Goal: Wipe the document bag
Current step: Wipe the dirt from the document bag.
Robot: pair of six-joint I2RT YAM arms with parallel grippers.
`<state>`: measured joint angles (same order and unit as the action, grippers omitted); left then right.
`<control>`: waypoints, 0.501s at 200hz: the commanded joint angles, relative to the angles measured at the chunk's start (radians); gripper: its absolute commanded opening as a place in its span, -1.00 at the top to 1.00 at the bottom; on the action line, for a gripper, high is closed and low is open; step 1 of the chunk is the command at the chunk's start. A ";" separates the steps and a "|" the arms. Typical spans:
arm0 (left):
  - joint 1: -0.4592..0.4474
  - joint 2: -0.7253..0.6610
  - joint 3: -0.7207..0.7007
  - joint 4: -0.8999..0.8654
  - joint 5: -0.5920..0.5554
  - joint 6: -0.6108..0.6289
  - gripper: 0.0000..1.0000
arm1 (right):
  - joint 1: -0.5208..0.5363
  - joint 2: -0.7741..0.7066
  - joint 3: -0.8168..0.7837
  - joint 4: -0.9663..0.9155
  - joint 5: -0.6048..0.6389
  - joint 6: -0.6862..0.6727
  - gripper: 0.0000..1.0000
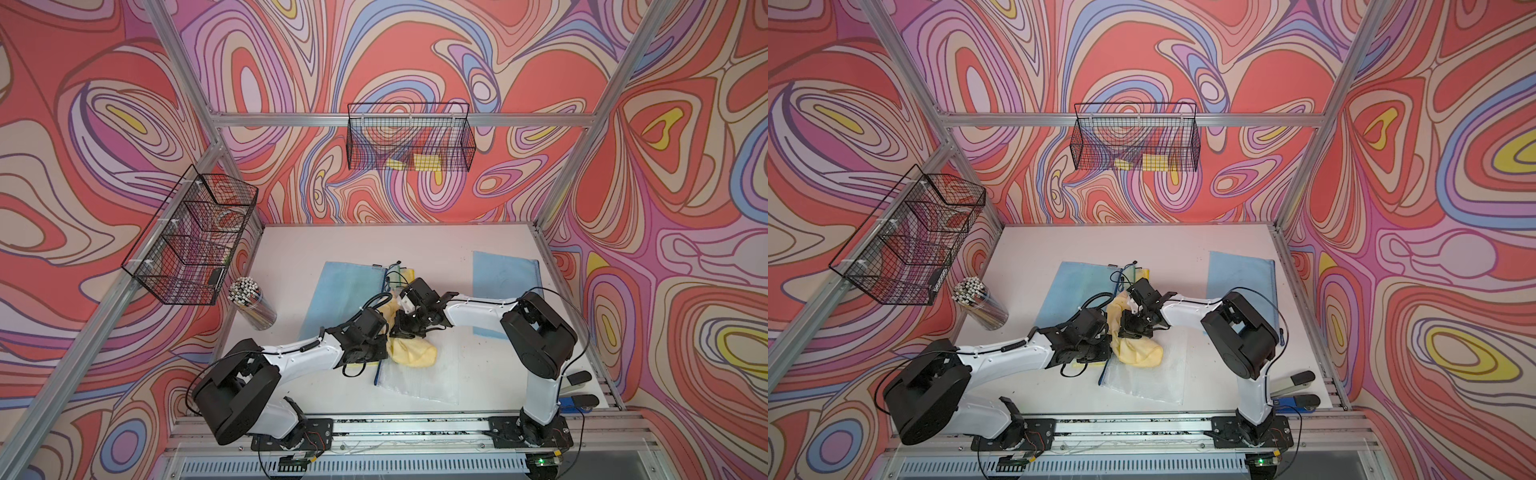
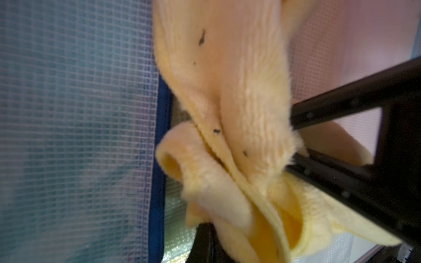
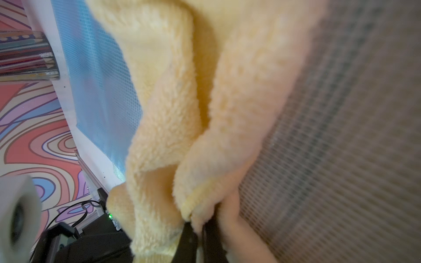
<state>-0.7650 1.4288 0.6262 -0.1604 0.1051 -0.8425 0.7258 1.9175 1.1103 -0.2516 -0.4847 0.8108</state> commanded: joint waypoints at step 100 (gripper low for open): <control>0.001 -0.001 0.037 -0.004 -0.081 -0.025 1.00 | -0.514 -0.206 -0.183 -0.234 0.064 -0.226 1.00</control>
<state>-0.7658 1.4349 0.6621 -0.1379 0.0727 -0.8425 0.2016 1.7447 0.9115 -0.3588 -0.4759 0.6506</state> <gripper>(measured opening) 0.050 0.051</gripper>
